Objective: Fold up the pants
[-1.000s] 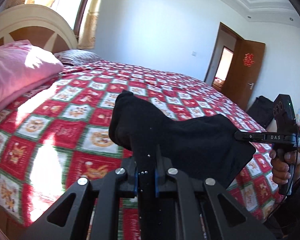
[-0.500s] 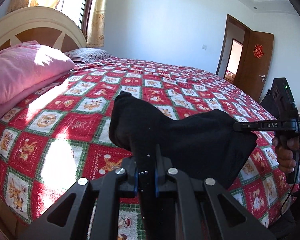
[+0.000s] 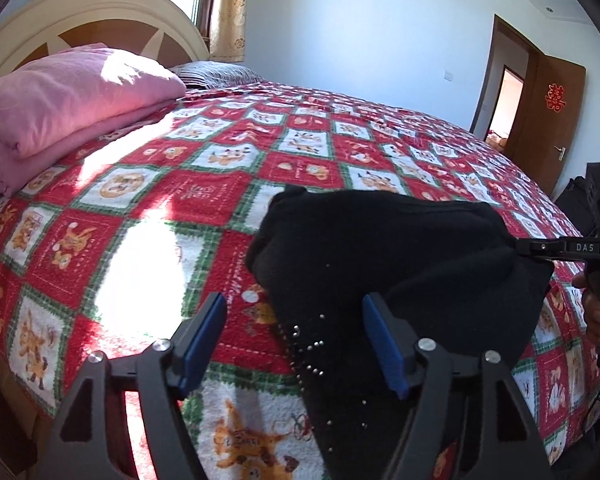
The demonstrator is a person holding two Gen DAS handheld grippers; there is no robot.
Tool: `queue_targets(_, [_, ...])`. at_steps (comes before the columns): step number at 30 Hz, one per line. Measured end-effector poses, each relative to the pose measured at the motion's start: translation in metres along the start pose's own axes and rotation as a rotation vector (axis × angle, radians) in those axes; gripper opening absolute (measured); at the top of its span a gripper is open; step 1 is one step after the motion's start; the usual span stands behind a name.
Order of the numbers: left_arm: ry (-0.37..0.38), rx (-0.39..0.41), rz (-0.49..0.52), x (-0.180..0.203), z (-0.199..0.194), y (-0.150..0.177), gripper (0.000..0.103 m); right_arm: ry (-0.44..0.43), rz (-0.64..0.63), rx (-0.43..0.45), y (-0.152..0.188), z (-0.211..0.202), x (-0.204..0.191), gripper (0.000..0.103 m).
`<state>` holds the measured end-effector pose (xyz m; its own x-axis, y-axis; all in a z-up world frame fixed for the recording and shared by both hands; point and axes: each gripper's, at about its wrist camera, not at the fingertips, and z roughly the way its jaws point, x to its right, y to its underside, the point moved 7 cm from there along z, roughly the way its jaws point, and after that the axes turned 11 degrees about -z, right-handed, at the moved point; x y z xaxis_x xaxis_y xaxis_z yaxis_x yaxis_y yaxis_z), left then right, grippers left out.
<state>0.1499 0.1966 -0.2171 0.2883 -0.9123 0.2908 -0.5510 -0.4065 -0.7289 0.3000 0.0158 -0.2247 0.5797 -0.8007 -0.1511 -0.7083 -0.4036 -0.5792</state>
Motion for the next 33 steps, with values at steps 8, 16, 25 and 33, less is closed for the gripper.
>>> queue_targets(8, [-0.033,0.088,0.003,0.016,-0.041,-0.022,0.082,0.131,0.058,0.052,0.019,-0.054,0.029,0.067])
queue_targets(16, [0.000,0.181,0.049,0.069,-0.086,-0.040,0.096,0.173,-0.010,0.145,0.046,-0.136,0.018,0.070])
queue_targets(25, [0.045,0.254,0.091,0.105,-0.122,-0.047,0.097,0.221,-0.076,0.263,0.060,-0.213,-0.004,0.074])
queue_targets(33, [0.058,0.283,0.106,0.117,-0.133,-0.047,0.098,0.245,-0.123,0.324,0.058,-0.241,-0.020,0.074])
